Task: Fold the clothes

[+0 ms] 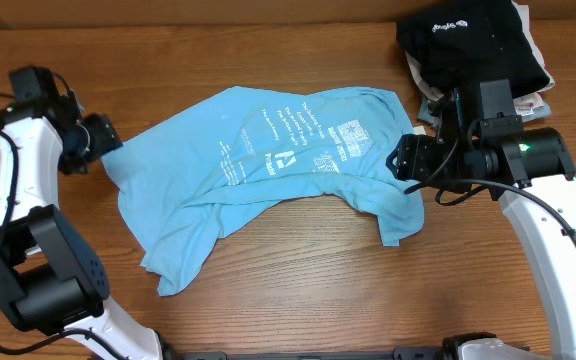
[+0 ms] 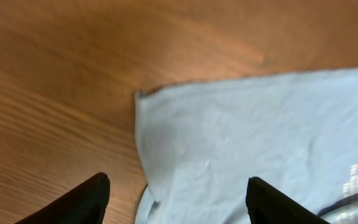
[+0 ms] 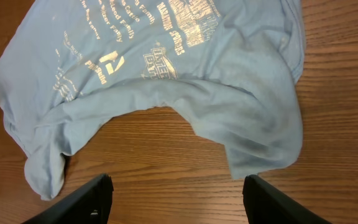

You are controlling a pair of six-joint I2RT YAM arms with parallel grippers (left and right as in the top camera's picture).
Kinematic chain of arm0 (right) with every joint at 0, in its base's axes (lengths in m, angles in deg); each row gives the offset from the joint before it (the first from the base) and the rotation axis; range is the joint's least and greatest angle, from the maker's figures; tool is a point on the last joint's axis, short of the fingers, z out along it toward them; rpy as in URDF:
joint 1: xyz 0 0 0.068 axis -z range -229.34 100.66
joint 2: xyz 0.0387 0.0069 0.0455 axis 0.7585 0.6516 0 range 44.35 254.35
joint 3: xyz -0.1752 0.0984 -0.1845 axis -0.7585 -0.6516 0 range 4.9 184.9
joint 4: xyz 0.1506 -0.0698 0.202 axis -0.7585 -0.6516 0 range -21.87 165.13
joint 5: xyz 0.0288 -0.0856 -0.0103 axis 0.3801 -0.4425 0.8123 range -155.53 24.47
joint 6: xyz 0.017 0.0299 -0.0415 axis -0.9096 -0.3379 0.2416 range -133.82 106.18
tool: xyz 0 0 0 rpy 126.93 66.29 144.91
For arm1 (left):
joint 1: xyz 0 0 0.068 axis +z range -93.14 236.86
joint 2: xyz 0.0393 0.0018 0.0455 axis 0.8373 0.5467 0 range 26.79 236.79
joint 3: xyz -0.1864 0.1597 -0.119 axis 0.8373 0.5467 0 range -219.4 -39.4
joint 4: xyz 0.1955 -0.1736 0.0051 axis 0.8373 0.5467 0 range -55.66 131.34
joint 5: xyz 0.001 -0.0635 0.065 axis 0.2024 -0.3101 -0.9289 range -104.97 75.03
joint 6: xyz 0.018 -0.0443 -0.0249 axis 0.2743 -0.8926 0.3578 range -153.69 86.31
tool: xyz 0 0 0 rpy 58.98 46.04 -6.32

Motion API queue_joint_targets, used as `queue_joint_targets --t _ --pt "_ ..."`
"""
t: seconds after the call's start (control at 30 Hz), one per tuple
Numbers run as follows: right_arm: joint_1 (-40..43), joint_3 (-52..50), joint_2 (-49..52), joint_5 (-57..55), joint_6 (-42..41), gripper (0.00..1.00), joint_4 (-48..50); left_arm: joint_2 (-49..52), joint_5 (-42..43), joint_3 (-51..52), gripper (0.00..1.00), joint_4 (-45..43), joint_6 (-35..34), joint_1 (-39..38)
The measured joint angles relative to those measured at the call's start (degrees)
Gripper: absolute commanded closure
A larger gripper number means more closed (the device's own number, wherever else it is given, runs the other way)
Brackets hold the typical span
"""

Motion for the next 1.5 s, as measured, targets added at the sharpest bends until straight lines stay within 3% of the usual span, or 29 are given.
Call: queue_joint_targets --t 0.27,0.6,1.07,1.5 --pt "0.0 0.0 0.0 0.0 0.0 0.29 0.0 1.2 0.2 -2.4 0.28 -0.9 1.3 0.1" --pt "0.0 0.0 0.0 0.0 0.0 0.29 -0.2 12.4 0.4 -2.5 0.28 -2.3 1.4 0.1" --pt "0.0 0.0 0.0 0.0 0.0 0.29 -0.1 12.9 0.4 -2.5 0.45 -4.6 1.5 0.1" --pt "0.0 0.0 0.0 0.0 0.0 0.29 -0.1 14.8 -0.1 -2.5 0.45 -4.7 1.5 0.1"
